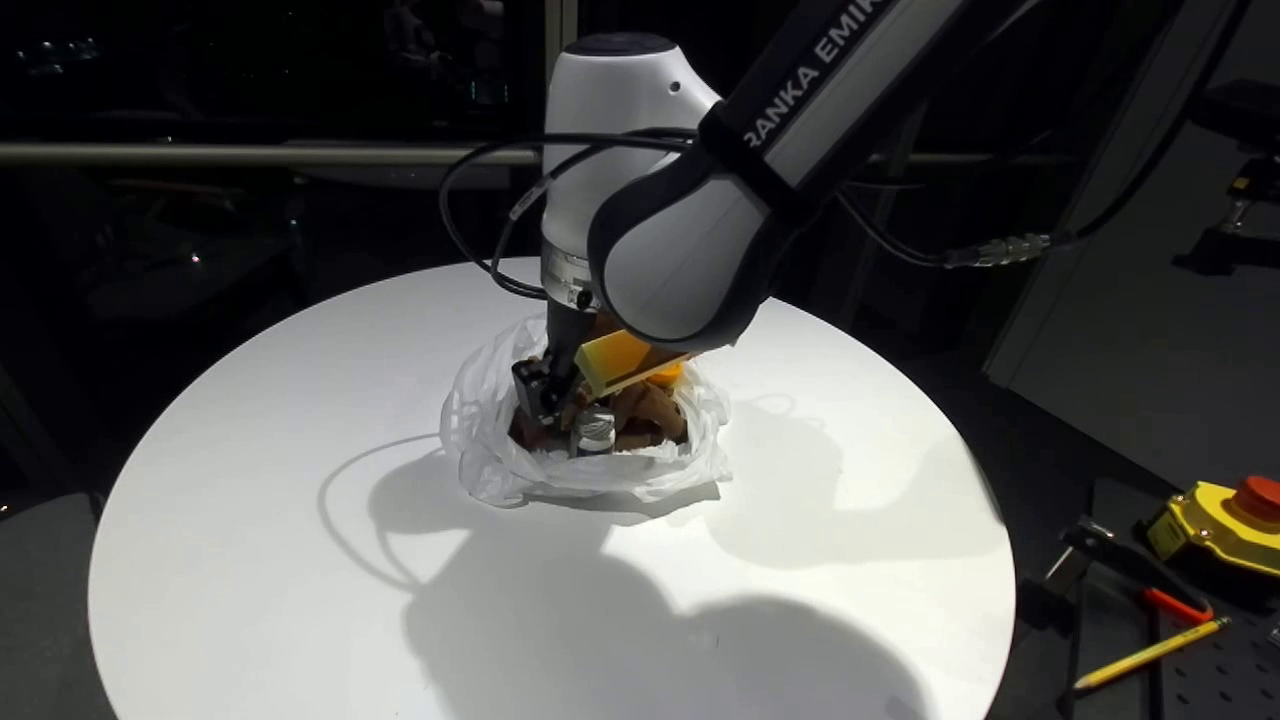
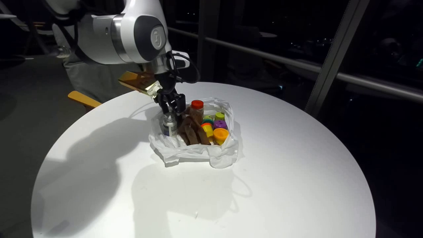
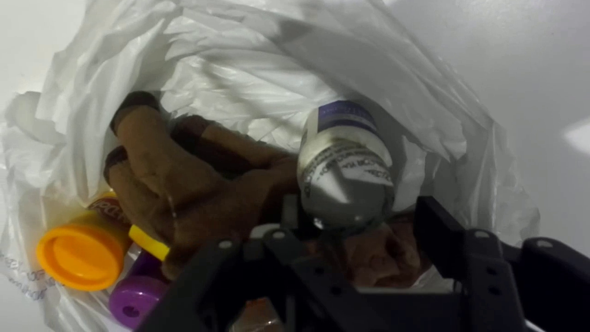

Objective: Pick up the objects from the plastic and put them on the table

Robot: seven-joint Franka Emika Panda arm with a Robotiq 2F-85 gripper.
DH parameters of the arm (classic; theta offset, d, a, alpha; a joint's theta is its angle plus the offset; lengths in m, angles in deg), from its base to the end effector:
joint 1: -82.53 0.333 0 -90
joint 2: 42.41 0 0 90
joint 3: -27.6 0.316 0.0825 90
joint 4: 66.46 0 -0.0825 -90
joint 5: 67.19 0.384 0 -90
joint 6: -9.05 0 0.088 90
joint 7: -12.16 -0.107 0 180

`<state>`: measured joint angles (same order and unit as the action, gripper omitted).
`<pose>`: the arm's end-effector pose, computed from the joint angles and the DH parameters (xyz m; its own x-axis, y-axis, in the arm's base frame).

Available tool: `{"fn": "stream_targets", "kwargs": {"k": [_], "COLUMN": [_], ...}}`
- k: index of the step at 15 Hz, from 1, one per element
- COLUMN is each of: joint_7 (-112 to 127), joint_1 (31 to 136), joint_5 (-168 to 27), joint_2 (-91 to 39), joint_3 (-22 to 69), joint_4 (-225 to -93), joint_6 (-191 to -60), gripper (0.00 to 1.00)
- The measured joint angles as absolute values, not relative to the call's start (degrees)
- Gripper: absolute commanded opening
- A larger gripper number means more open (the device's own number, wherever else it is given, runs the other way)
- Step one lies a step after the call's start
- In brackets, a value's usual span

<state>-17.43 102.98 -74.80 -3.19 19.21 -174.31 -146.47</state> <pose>0.6289 0.1443 0.1588 0.9702 -0.1383 0.1991 -0.1559 -0.9849 0.0752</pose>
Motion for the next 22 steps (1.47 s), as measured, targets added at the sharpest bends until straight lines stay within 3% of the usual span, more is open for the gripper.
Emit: {"fn": "stream_targets", "kwargs": {"k": [4, 10, 11, 13, 19, 22], "joint_7": [-17.9, -18.2, -18.2, -18.2, -18.2, -18.2], "joint_1": [103.8, 105.1, 105.1, 105.1, 105.1, 105.1], "joint_5": [-75.0, -75.1, -75.1, -75.1, -75.0, -75.0], "joint_2": [-3.2, -3.2, -3.2, -3.2, -3.7, -4.5], "joint_3": [17.8, 16.5, 16.6, 16.8, 17.3, 17.6], "joint_4": [-174.7, -174.8, -174.8, -174.8, -174.8, -174.8], "joint_6": [-146.1, -144.1, -143.7, -142.7, -141.8, -141.8], "gripper": [0.99, 1.00, 0.80, 0.74, 0.27, 0.19]}}
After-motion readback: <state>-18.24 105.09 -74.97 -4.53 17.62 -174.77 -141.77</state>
